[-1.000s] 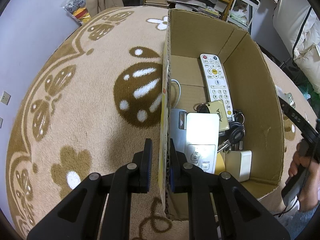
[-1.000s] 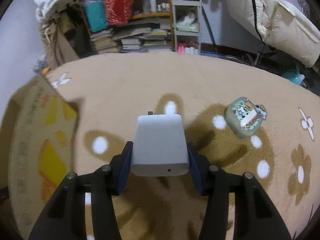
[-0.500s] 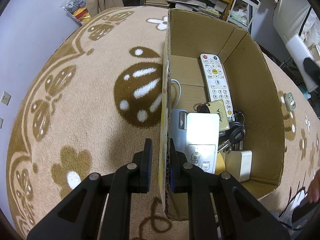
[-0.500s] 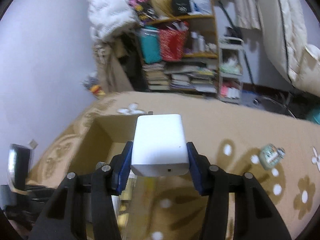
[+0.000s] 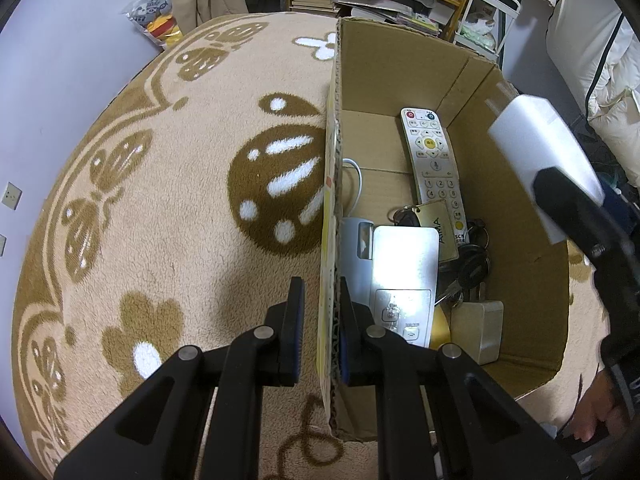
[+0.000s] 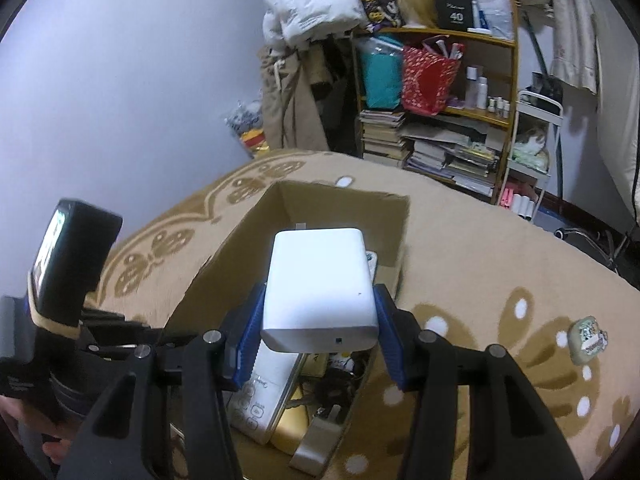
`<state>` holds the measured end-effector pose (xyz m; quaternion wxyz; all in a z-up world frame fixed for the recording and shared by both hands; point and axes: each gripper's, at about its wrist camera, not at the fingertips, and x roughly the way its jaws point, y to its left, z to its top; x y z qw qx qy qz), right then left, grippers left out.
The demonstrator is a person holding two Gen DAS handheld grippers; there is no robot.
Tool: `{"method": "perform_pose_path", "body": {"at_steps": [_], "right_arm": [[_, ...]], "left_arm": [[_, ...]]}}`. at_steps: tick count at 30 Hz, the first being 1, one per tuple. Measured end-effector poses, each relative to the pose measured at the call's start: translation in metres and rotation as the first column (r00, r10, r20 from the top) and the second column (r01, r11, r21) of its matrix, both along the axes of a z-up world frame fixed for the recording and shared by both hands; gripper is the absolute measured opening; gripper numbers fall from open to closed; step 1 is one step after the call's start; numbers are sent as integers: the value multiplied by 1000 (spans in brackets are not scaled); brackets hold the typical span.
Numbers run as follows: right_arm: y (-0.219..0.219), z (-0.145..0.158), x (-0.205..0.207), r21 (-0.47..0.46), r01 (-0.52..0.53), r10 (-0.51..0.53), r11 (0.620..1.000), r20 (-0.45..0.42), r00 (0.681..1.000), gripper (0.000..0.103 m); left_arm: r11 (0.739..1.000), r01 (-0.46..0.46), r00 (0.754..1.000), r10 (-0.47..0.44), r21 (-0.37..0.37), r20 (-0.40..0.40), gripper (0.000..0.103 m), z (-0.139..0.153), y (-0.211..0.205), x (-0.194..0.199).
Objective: Organize rigid objects
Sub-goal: 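Lower the charger block into the box and open the right gripper, then move the right gripper to the green Cheers tin case and grasp it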
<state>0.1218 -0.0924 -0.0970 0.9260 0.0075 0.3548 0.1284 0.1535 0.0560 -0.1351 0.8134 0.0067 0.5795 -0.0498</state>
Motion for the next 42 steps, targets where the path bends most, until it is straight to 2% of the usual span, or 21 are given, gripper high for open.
{"method": "perform_pose_path", "body": {"at_steps": [13, 15, 25, 29, 32, 36, 42], "right_arm": [[10, -15, 4, -57, 9, -13, 998, -72, 997, 56], [10, -15, 6, -54, 9, -13, 999, -64, 998, 41], [1, 3, 2, -46, 56, -58, 997, -35, 998, 42], [-9, 13, 3, -23, 96, -97, 995, -11, 995, 59], [-20, 19, 6, -15, 130, -130, 991, 3, 991, 66], [-41, 21, 15, -18, 180, -180, 983, 0, 984, 86], [-79, 18, 31, -24, 276, -277, 961, -4, 961, 99]], "left_arm": [[1000, 0, 1000, 0, -7, 0, 14, 0, 0, 0], [1000, 3, 1000, -3, -3, 1, 14, 0, -1, -1], [1000, 2, 1000, -2, 1, 5, 14, 0, -1, -2], [1000, 2, 1000, -2, -5, 5, 14, 0, 0, -2], [1000, 2, 1000, -2, -2, 6, 14, 0, 0, -2], [1000, 3, 1000, -3, -1, 6, 14, -1, 0, -2], [1000, 5, 1000, -5, 7, 9, 14, -1, -2, -3]]}}
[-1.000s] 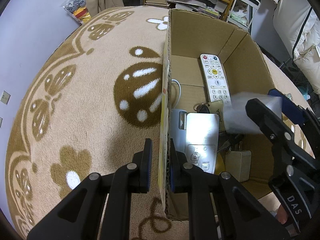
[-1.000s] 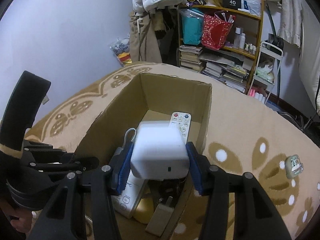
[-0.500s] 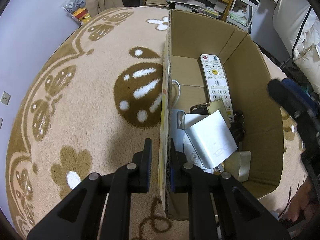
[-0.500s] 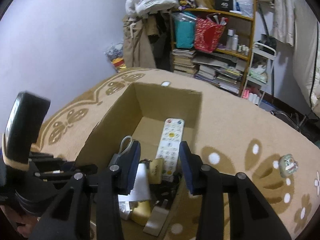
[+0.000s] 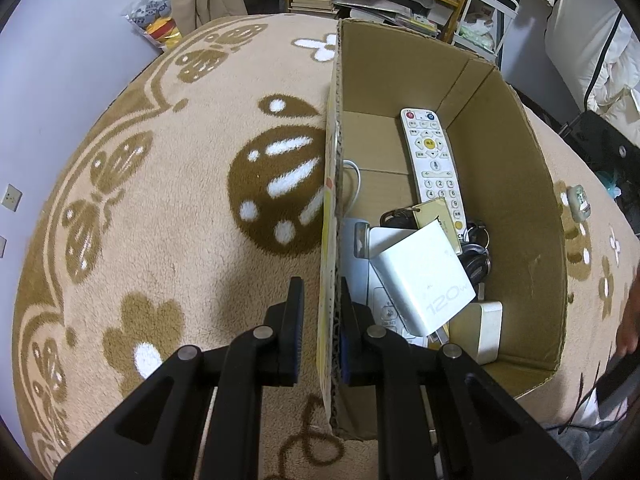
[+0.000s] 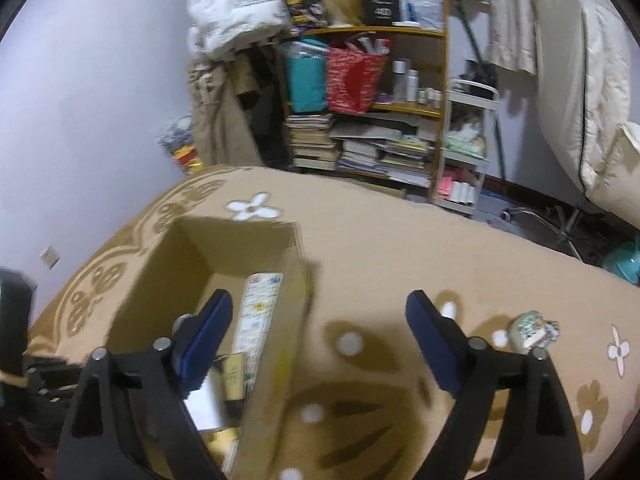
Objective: Organize rigid objects
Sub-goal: 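Move the right gripper to the green Cheers tin case and grasp it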
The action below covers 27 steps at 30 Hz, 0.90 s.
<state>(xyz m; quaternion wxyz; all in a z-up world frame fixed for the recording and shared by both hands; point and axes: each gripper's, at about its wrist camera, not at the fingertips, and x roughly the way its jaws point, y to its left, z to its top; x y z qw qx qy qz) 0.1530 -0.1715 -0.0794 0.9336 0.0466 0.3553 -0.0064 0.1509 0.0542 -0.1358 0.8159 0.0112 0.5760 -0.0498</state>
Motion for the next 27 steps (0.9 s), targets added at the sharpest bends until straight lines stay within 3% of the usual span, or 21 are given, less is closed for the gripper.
{"method": "perform_pose_path", "body": {"at_steps": [6, 11, 20, 27], "right_arm": [[-50, -10, 19, -23, 138, -138, 990, -13, 990, 103], [-95, -32, 39, -50, 222, -226, 974, -76, 971, 103], [-140, -71, 48, -149, 275, -297, 950, -162, 941, 103], [-174, -100, 48, -110, 371, -386, 922, -226, 894, 103]], "left_arm": [[1000, 1, 1000, -1, -2, 1, 14, 0, 0, -1], [1000, 6, 1000, -6, 10, 7, 14, 0, -1, -1], [1000, 10, 1000, -10, 28, 11, 14, 1, -5, -2], [1000, 8, 1000, -8, 22, 10, 14, 1, -4, -3]]}}
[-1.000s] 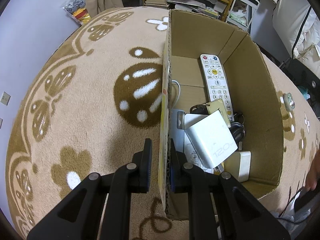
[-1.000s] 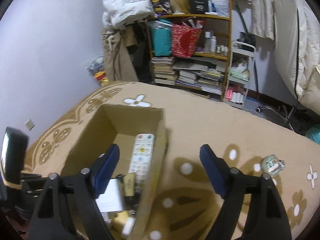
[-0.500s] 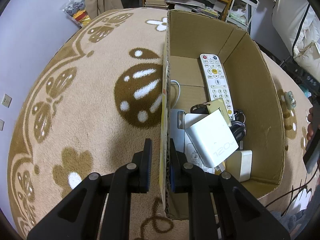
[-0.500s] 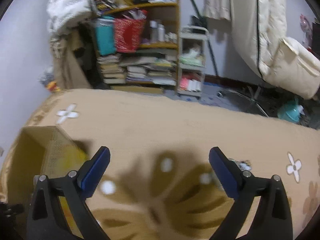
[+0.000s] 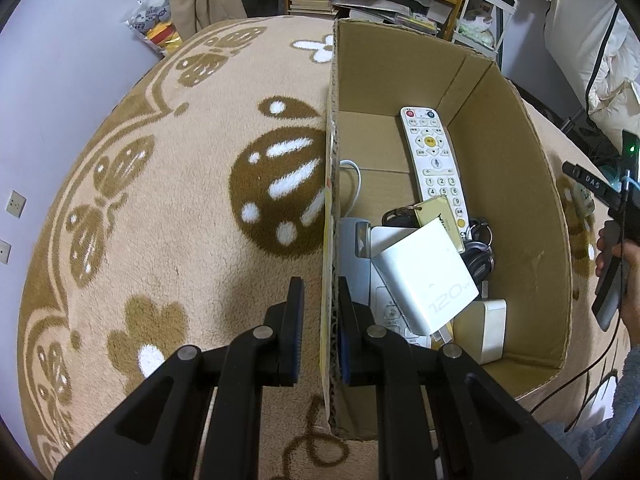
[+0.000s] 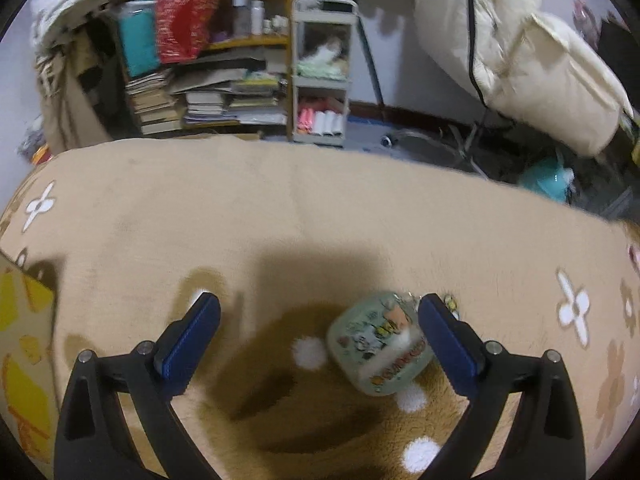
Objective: Organize rigid objects
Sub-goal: 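Move the right gripper to the green Cheers tin case and grasp it, then lift the green tin case with the right gripper and carry it over the box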
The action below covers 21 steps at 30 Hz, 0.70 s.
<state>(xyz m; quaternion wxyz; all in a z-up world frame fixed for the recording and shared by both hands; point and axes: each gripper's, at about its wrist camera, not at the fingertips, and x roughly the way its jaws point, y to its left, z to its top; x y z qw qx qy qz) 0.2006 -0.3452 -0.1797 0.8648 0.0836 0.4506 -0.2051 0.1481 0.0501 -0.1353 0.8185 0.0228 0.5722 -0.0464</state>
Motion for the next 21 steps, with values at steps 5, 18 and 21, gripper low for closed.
{"method": "perform_pose_path", "body": {"at_steps": [5, 18, 21], "right_arm": [[-14, -12, -5, 5, 41, -40, 999, -27, 999, 95], [-16, -19, -11, -2, 20, -20, 1000, -68, 997, 67], [-14, -19, -11, -13, 9, -10, 1000, -71, 997, 67]], "left_arm": [[1000, 3, 1000, -3, 6, 1, 14, 0, 0, 0], [1000, 6, 1000, -6, 27, 3, 14, -2, -2, 2], [999, 8, 1000, -8, 32, 5, 14, -2, -4, 1]]}}
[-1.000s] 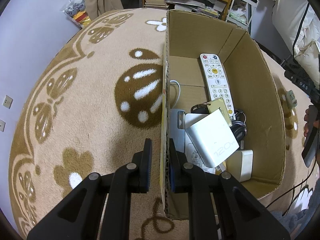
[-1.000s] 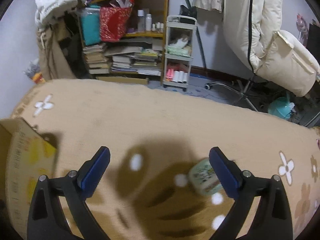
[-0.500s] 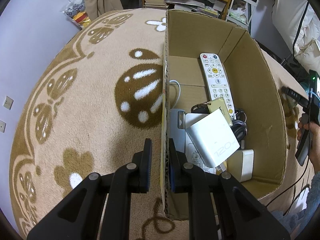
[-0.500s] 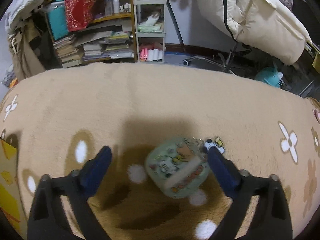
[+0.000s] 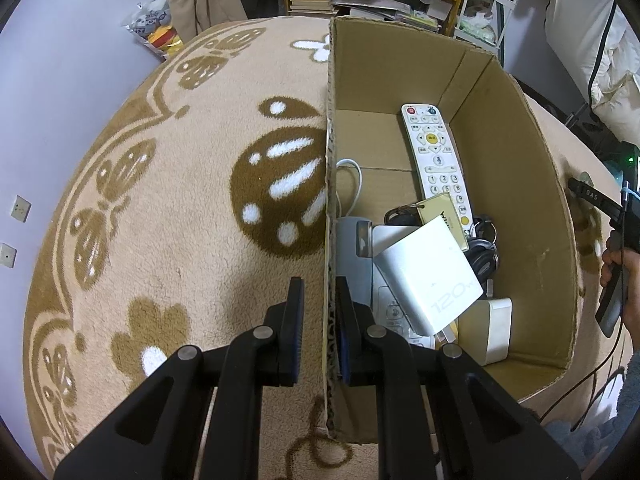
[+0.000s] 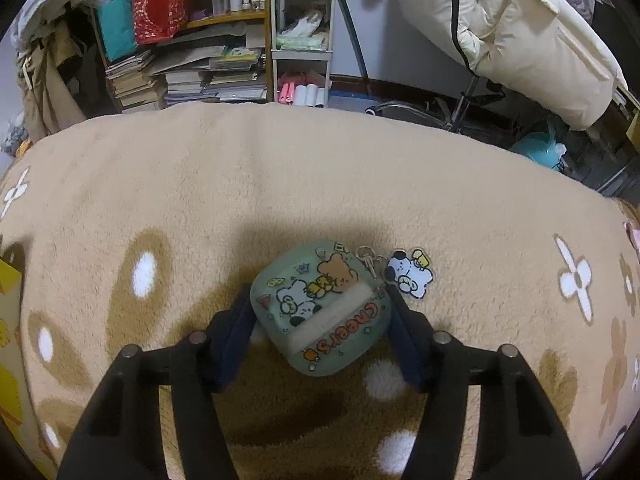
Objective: Organize rigid objects
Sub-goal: 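Lift the green tin case with the right gripper and carry it over the box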
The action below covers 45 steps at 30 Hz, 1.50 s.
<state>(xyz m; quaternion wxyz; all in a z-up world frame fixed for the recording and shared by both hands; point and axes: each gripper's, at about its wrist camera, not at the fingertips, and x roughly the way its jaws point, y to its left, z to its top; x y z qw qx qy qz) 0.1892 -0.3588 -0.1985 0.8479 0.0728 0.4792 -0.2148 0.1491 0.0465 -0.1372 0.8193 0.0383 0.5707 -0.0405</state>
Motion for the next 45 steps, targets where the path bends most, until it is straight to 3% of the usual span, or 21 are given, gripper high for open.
{"method": "perform_pose_path", "body": {"at_steps": [17, 25, 28, 34, 40, 45], "right_arm": [[-1, 17, -42, 115, 33, -40, 993, 59, 997, 67], [15, 47, -56, 156, 13, -37, 988, 148, 988, 67], [29, 62, -59, 186, -26, -14, 982, 207, 978, 67], [84, 99, -55, 156, -161, 110, 975, 291, 950, 67], [140, 139, -49, 139, -310, 239, 940, 378, 895, 67], [190, 157, -44, 111, -429, 355, 897, 398, 846, 67]], "left_arm": [[1000, -1, 1000, 1, 4, -3, 14, 0, -1, 1], [1000, -11, 1000, 11, -14, -7, 14, 0, 3, 2], [999, -21, 1000, 20, -29, -14, 13, -1, 5, 3], [1000, -14, 1000, 13, -18, -10, 13, 0, 4, 3], [1000, -15, 1000, 15, -24, -11, 13, -1, 4, 3], [1000, -15, 1000, 14, -25, -12, 13, -1, 4, 4]]}}
